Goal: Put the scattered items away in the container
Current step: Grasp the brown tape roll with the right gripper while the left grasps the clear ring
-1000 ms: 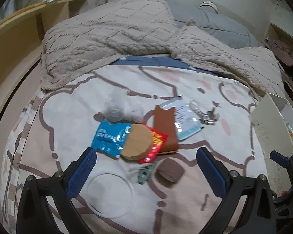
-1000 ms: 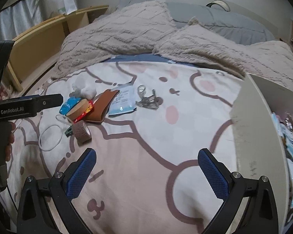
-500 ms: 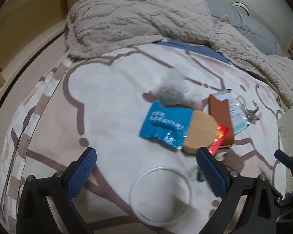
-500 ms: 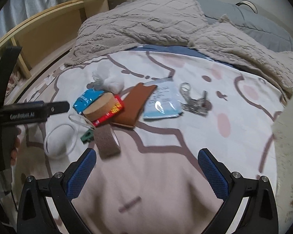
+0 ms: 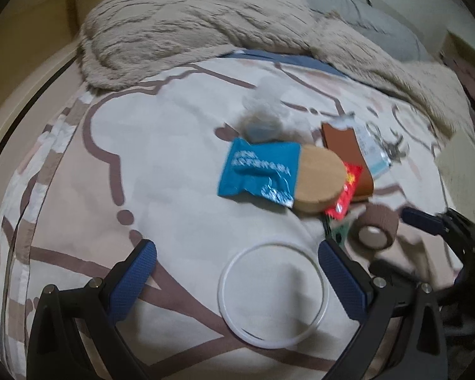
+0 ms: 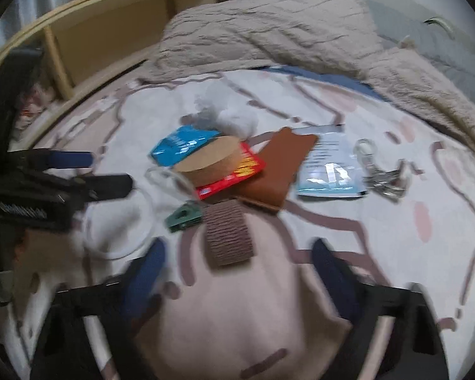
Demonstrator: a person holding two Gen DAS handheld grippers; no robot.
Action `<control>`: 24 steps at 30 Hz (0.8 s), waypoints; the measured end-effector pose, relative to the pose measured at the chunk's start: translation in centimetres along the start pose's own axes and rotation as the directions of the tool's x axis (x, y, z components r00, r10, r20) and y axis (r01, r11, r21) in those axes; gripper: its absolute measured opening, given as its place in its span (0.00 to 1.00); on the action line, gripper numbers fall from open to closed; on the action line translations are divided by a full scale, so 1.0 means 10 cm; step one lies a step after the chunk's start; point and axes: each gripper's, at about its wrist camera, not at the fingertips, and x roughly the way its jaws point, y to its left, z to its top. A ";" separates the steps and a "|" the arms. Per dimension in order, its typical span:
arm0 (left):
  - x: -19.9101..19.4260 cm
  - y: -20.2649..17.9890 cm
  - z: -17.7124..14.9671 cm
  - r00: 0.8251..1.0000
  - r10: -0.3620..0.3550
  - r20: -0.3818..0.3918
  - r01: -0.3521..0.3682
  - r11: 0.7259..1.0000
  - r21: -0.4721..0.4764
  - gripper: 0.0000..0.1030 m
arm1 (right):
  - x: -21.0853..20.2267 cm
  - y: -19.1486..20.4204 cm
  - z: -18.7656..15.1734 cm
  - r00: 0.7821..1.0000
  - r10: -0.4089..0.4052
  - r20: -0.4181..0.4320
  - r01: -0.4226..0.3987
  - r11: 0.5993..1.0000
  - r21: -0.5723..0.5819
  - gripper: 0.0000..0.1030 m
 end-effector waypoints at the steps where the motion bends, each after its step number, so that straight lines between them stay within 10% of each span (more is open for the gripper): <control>1: 0.01 -0.02 -0.02 1.000 -0.004 0.002 0.004 1.000 0.017 1.00 | 0.02 0.00 0.00 1.000 0.010 -0.006 -0.010 1.000 0.005 0.59; 6: 0.08 -0.11 -0.10 1.000 -0.001 -0.010 0.002 0.997 0.083 1.00 | -0.01 0.03 -0.03 0.999 0.022 0.027 -0.021 1.000 -0.005 0.29; 24: 0.22 -0.28 -0.28 1.000 0.010 -0.019 -0.006 0.986 0.166 1.00 | -0.55 -0.21 -0.61 0.963 0.266 0.051 -0.271 0.935 0.228 0.25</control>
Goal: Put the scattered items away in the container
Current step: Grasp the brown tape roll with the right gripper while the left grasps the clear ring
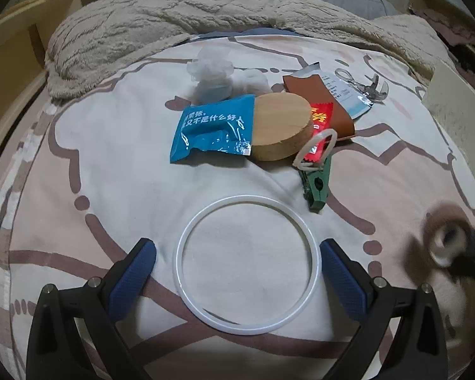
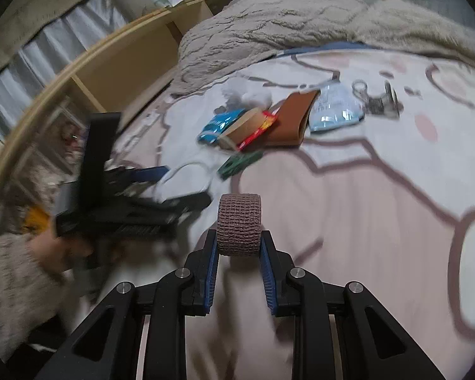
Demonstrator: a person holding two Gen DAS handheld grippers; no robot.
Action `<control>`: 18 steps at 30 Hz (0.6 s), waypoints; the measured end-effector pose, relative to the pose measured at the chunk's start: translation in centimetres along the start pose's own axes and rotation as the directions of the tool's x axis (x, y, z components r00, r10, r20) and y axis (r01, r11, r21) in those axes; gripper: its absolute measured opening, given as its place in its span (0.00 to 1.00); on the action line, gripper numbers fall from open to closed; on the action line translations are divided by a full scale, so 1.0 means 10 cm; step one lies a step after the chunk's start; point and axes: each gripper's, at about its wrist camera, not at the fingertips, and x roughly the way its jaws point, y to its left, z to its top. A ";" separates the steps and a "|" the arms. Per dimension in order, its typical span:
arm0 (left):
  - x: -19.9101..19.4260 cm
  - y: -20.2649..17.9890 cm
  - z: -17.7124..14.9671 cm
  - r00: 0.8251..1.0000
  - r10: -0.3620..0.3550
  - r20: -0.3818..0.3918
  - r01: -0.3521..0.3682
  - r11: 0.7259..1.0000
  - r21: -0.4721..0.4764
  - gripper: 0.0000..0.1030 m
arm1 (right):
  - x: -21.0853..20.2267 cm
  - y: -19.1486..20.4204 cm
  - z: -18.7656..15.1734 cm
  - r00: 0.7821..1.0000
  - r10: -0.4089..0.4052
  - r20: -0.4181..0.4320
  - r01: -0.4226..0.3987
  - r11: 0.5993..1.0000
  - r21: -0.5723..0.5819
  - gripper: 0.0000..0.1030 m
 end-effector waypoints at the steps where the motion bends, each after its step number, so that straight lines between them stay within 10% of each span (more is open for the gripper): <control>1: 0.01 -0.02 0.00 1.000 0.009 -0.001 -0.009 1.000 0.004 1.00 | -0.04 -0.01 -0.04 1.000 0.011 -0.005 -0.011 1.000 0.012 0.25; 18: 0.00 -0.10 -0.07 0.996 0.053 0.068 -0.055 0.998 0.032 0.97 | -0.34 -0.47 -0.44 0.990 -0.143 0.005 0.141 0.984 0.113 0.31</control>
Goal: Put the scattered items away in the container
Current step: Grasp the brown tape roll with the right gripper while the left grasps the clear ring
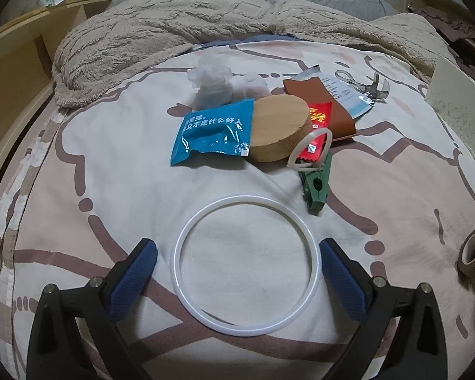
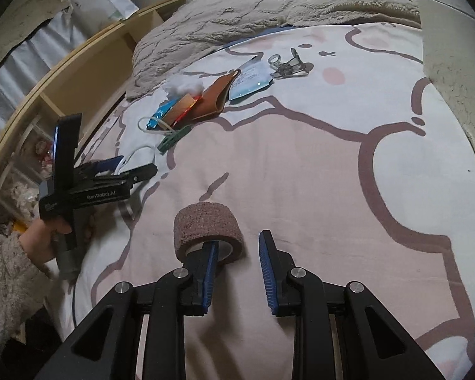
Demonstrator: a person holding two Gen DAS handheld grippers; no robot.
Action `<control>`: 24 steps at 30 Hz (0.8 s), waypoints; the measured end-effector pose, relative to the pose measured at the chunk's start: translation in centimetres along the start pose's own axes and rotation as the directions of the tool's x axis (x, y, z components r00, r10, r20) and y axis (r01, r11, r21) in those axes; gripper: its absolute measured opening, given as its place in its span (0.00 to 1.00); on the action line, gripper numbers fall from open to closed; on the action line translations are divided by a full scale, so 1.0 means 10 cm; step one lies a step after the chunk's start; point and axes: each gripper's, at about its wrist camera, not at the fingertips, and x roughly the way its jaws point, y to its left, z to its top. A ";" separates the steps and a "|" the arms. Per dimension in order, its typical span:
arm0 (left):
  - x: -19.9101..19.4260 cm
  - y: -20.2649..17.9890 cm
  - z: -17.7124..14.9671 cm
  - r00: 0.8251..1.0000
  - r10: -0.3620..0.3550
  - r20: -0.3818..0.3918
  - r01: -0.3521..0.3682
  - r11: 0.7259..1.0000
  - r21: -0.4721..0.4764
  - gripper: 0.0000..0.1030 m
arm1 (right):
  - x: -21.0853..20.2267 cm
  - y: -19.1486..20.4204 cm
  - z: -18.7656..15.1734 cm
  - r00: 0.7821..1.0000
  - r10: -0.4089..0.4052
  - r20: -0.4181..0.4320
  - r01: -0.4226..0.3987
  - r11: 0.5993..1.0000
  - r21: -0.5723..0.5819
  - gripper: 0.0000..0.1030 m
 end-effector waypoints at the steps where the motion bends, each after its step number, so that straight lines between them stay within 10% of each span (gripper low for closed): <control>1: -0.01 -0.01 0.00 1.000 0.002 0.004 -0.002 1.000 0.005 0.96 | 0.00 0.01 -0.01 1.000 0.008 0.002 -0.008 1.000 -0.009 0.45; 5: -0.04 -0.07 -0.02 1.000 0.004 0.025 -0.004 1.000 0.029 0.85 | -0.02 0.23 -0.07 1.000 -0.018 0.023 0.021 0.993 -0.117 0.82; 24: -0.06 -0.14 -0.03 0.998 0.021 0.052 -0.024 0.998 0.063 0.82 | -0.12 0.42 -0.05 0.994 -0.077 0.074 0.088 0.984 -0.156 0.82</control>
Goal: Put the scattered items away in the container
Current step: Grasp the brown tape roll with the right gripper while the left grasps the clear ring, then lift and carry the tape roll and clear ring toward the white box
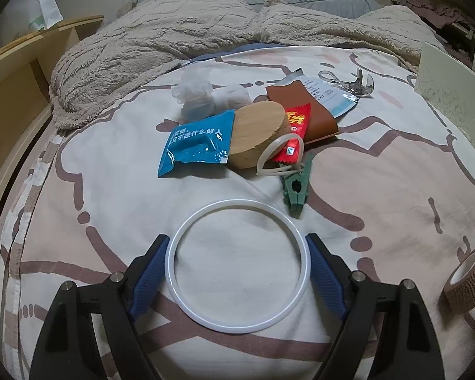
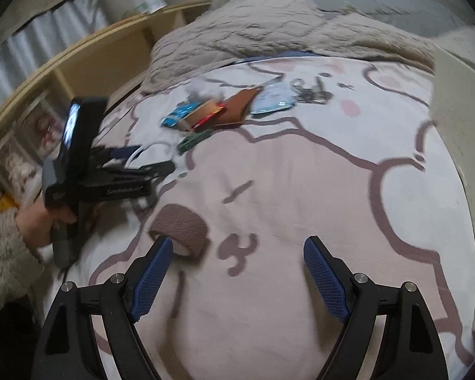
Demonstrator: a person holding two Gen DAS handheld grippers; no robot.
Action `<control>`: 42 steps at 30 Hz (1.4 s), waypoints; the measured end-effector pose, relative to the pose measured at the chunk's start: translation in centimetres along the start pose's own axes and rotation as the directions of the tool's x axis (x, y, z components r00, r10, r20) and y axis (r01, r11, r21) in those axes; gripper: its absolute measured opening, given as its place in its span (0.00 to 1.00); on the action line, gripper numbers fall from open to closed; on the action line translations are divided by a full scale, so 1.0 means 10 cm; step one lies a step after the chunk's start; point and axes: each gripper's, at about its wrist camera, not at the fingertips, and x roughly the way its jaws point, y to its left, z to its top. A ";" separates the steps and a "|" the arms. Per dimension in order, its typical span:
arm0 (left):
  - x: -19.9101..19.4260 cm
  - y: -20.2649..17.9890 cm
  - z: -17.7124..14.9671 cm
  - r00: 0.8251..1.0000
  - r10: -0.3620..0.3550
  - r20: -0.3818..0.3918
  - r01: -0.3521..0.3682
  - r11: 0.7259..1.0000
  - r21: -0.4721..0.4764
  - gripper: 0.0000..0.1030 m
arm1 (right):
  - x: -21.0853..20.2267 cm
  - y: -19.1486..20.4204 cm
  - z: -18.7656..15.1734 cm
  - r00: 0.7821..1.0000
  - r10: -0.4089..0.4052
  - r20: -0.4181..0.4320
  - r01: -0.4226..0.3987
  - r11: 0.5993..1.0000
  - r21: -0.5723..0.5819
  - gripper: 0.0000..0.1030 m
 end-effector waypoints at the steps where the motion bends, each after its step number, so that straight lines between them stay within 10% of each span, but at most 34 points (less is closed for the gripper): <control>1: 0.00 0.00 0.00 1.000 0.000 0.000 0.000 1.000 0.000 0.82 | 0.02 0.05 0.03 1.000 -0.011 -0.002 0.011 1.000 -0.019 0.82; 18: -0.01 -0.02 0.00 1.000 0.010 0.004 -0.010 1.000 0.007 0.82 | 0.21 0.35 0.22 1.000 -0.002 0.007 0.002 0.996 -0.087 0.82; 25: -0.04 -0.03 0.00 1.000 0.015 0.013 -0.015 1.000 0.012 0.82 | 0.48 0.42 0.22 0.997 -0.048 -0.056 0.040 0.990 -0.134 0.42; 42: -0.50 -0.26 0.15 0.998 -0.038 0.048 0.037 0.999 0.019 0.82 | 0.00 0.28 0.31 0.999 -0.045 0.023 0.047 0.995 -0.087 0.42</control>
